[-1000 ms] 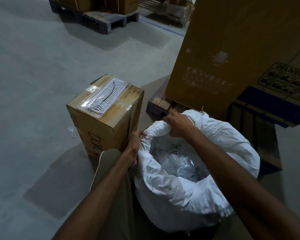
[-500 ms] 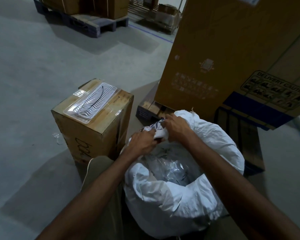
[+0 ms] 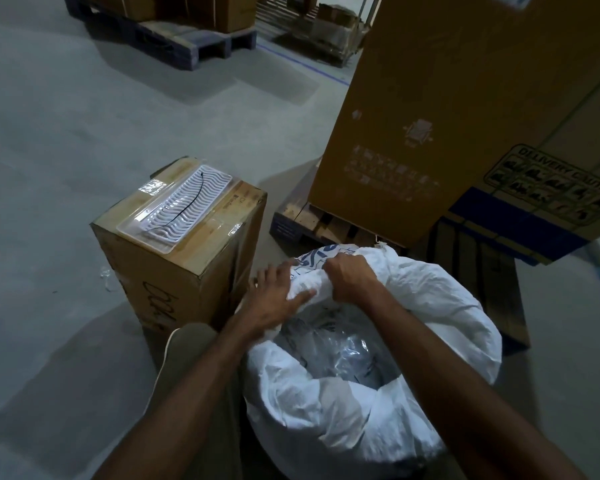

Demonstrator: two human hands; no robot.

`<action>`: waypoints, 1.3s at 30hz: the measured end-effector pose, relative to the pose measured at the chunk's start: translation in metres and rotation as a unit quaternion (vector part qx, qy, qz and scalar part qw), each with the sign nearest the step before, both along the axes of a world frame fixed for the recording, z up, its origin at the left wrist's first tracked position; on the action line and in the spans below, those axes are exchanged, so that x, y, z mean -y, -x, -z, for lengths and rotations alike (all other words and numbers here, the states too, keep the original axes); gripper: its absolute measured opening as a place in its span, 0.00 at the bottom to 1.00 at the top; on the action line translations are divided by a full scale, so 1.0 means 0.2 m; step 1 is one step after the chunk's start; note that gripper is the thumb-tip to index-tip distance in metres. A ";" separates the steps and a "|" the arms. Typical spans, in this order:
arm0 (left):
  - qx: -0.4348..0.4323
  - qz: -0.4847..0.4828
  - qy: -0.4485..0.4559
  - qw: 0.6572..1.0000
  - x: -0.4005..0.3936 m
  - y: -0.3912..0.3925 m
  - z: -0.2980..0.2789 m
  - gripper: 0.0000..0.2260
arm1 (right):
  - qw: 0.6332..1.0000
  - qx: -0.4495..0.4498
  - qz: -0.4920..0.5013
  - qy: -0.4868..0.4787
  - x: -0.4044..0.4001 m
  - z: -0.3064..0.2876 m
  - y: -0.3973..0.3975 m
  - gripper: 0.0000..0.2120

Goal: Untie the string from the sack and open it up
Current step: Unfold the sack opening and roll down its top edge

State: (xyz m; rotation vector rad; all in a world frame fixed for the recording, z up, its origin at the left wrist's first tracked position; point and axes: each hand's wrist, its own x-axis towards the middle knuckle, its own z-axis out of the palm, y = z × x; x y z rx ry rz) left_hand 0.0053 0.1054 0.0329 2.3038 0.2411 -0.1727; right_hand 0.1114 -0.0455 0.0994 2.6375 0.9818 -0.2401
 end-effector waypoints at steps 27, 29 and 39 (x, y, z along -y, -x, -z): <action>0.205 0.043 -0.224 0.952 0.16 -0.31 0.01 0.33 | 0.996 -0.009 0.076 -0.041 0.12 0.07 -0.27 0.18; 0.207 0.059 -0.239 0.947 0.22 -0.36 0.02 0.31 | 0.995 -0.040 0.087 -0.027 0.10 0.05 -0.27 0.19; -0.072 0.058 0.112 0.989 0.14 -0.59 -0.06 0.13 | 0.996 0.072 0.040 -0.031 0.40 0.09 -0.30 0.53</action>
